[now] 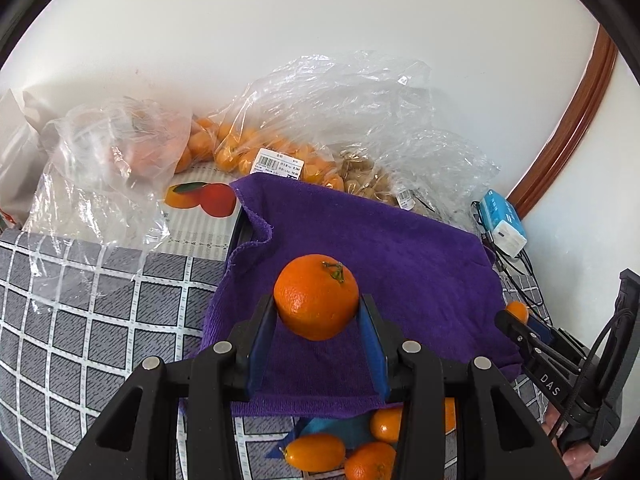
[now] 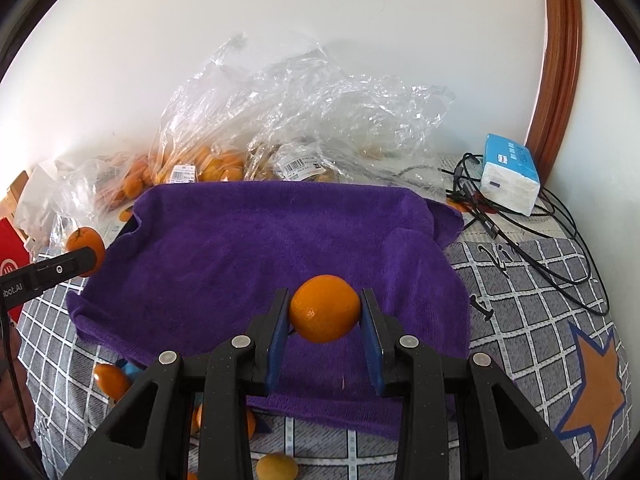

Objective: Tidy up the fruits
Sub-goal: 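Carry the left tool's orange over the purple towel while the right tool carries its orange there, then open the left tool onto the towel while the right tool releases its orange there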

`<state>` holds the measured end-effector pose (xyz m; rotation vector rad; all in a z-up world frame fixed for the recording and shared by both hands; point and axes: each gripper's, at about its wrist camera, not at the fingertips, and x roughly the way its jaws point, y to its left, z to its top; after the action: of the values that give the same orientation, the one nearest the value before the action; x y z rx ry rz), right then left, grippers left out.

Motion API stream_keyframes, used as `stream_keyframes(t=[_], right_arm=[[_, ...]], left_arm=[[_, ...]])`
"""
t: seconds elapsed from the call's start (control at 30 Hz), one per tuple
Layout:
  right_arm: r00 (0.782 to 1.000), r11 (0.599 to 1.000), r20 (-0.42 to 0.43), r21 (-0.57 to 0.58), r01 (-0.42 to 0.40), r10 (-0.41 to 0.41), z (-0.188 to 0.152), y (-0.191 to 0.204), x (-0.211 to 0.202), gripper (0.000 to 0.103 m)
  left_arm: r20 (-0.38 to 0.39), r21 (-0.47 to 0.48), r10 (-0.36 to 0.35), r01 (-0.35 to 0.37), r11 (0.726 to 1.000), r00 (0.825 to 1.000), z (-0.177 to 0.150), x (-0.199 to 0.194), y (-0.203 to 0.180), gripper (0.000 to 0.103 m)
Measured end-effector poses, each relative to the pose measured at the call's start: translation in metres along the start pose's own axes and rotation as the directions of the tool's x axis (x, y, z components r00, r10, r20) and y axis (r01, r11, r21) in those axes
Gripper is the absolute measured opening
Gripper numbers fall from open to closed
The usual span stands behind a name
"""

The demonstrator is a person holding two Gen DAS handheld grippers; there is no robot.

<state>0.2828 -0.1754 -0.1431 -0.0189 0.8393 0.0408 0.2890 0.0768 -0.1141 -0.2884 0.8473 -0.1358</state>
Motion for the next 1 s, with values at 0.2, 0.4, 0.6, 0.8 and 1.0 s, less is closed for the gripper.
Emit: stream_keyframes(t=[0.2,0.4,0.6,0.8,1.0], right_arm=[[1.0,1.0,-0.024,-0.002,0.01,-0.01,0.005,-0.007,0.025,0.034],[0.998,1.0,-0.061,-0.001,0.006,-0.006,0.004,-0.013,0.048,0.034],[0.996,1.0,-0.091,-0.013,0.0,-0.001,0.003,-0.01,0.062,0.034],[0.995,1.0,-0.103,-0.029,0.005,-0.008,0.003,-0.003,0.066,0.034],[0.991,0.999,-0.132,-0.031,0.009,-0.013,-0.001,0.0,0.066,0.036]], left_arm=[[-0.02,-0.003,0.024,-0.024,1.0,1.0,0.007,0.02,0.002,0.039],[-0.043,0.002,0.045,-0.045,0.999,0.998,0.004,0.038,0.002,0.039],[-0.059,0.007,0.053,-0.053,0.999,0.997,-0.002,0.048,0.003,0.039],[-0.077,0.008,0.065,-0.065,0.998,0.995,-0.005,0.055,0.005,0.04],[-0.09,0.022,0.067,-0.066,0.998,0.994,-0.004,0.053,0.002,0.043]])
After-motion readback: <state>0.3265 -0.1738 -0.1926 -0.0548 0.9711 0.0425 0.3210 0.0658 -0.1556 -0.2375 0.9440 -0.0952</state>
